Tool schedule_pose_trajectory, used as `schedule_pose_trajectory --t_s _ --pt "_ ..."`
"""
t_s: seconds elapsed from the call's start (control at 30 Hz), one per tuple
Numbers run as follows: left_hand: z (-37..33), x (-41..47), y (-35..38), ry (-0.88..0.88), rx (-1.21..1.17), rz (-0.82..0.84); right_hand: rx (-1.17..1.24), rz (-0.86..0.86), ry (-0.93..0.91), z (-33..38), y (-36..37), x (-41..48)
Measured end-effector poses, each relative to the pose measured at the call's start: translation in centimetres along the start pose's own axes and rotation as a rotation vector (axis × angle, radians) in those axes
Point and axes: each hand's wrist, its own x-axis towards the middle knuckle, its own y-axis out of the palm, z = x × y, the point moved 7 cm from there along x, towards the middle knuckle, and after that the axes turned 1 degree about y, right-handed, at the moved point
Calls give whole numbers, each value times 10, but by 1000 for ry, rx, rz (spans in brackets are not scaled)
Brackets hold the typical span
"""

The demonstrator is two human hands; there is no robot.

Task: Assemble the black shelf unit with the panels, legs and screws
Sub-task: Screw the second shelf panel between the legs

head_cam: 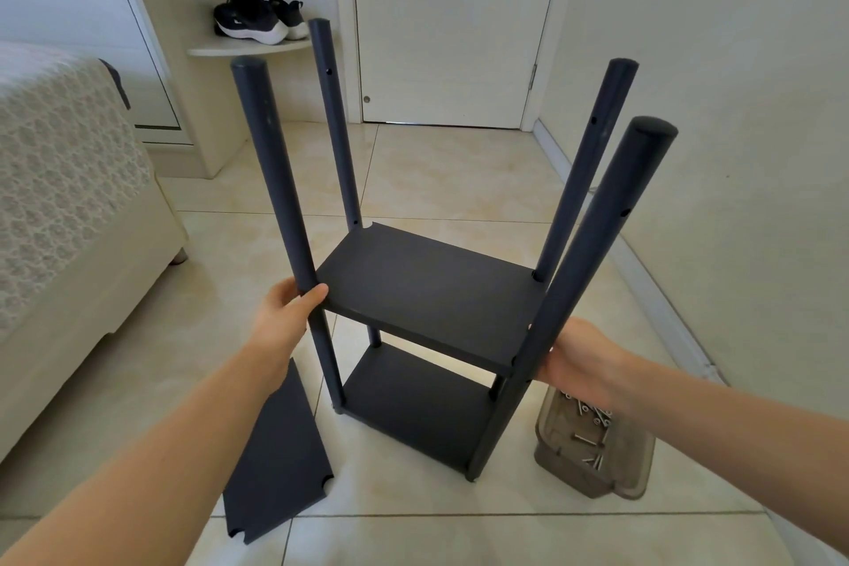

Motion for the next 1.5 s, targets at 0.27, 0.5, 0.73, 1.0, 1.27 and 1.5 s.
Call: schedule_pose_trajectory --t_s 0.27,0.5,0.73,1.0,1.27,1.5 --pt "54 -64 43 -292 -344 -18 -72 -30 3 2 -1 -6" --pt "31 -99 124 -314 -554 363 -208 -48 35 6 -6 -10" --pt "32 -114 159 -361 -630 393 -316 -45 59 4 -10 -3" --pt "34 -119 174 -364 -695 454 -369 -1 20 6 -16 1" --pt "36 -119 172 -372 -681 462 -814 117 -100 26 -11 -22" --pt "33 -121 172 -335 -693 498 -931 277 -248 32 12 -53"
